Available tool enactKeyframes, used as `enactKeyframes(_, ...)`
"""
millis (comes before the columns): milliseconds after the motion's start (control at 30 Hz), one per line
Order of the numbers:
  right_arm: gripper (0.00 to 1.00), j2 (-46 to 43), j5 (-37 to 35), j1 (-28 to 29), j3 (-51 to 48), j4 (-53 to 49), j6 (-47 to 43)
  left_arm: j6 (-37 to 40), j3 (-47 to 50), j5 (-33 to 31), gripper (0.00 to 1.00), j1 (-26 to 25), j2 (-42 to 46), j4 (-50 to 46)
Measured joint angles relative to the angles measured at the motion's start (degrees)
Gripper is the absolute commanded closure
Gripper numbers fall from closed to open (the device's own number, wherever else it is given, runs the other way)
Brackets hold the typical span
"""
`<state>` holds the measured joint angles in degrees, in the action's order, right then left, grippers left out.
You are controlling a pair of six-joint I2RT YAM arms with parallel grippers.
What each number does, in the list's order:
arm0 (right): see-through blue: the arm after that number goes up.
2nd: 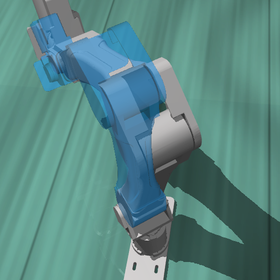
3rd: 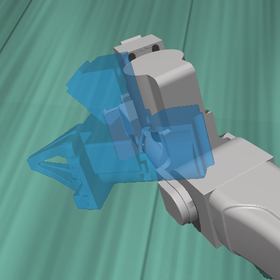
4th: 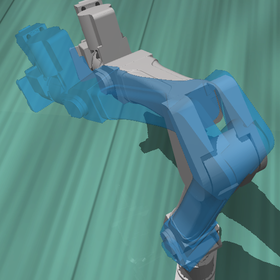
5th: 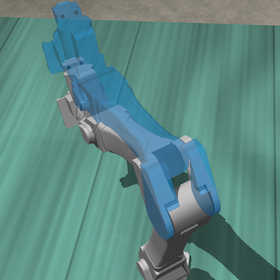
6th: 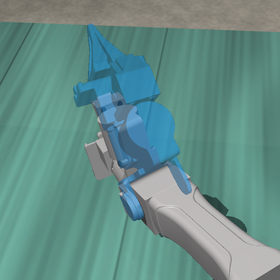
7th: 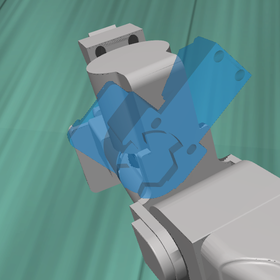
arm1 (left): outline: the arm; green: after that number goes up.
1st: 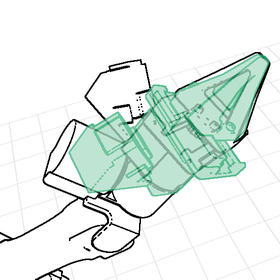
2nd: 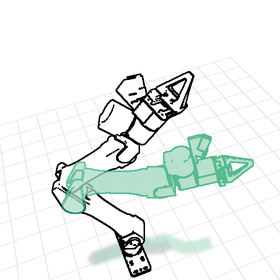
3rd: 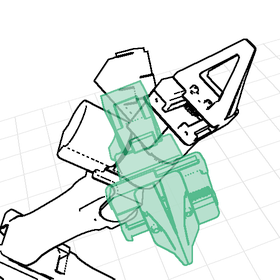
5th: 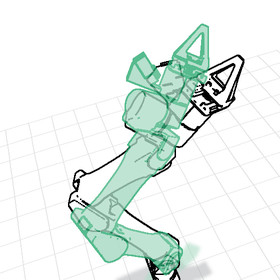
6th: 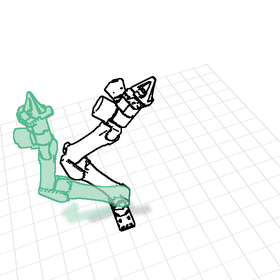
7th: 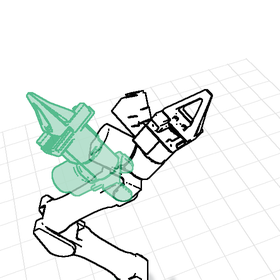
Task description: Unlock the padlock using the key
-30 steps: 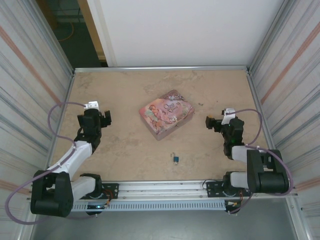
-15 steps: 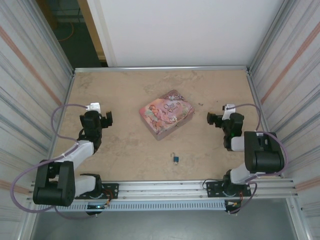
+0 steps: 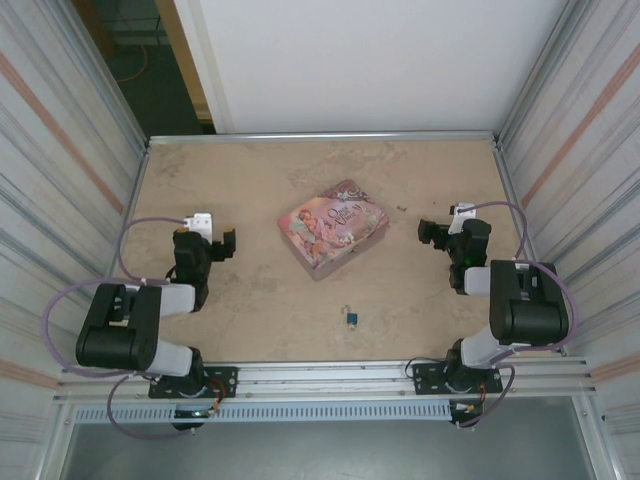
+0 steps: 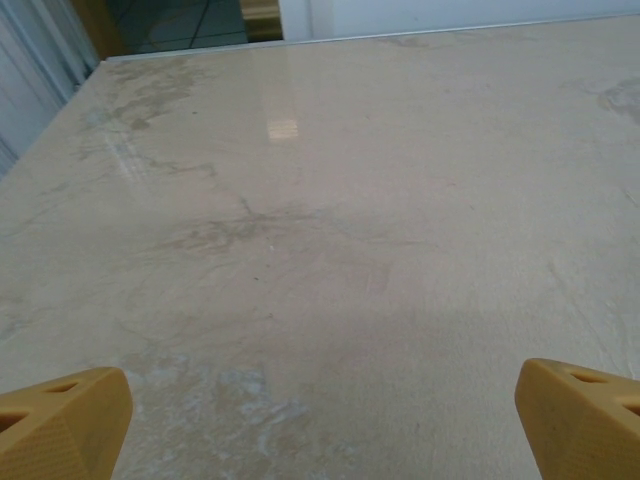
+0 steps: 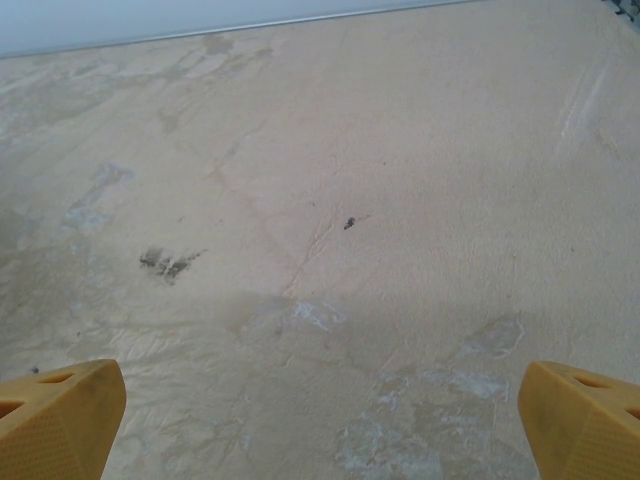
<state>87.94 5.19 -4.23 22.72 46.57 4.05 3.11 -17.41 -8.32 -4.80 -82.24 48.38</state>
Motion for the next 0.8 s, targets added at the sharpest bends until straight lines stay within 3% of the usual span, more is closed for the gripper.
enactKeyframes(133, 0.01, 0.0, -0.48, 0.13, 0.0, -0.11, 0.0, 0.48, 0.42, 2.03, 0.01, 0.5, -4.15, 4.42)
enactKeyframes(367, 0.01, 0.0, -0.7, 0.13, 0.0, -0.39, 0.0, 0.02, -4.79, 5.44, 0.01, 3.63, -4.5, -0.31)
enactKeyframes(800, 0.01, 0.0, -1.05, 0.48, 0.0, -0.39, 0.0, -0.13, -5.09, 6.43, 0.01, 3.67, -4.5, -2.19)
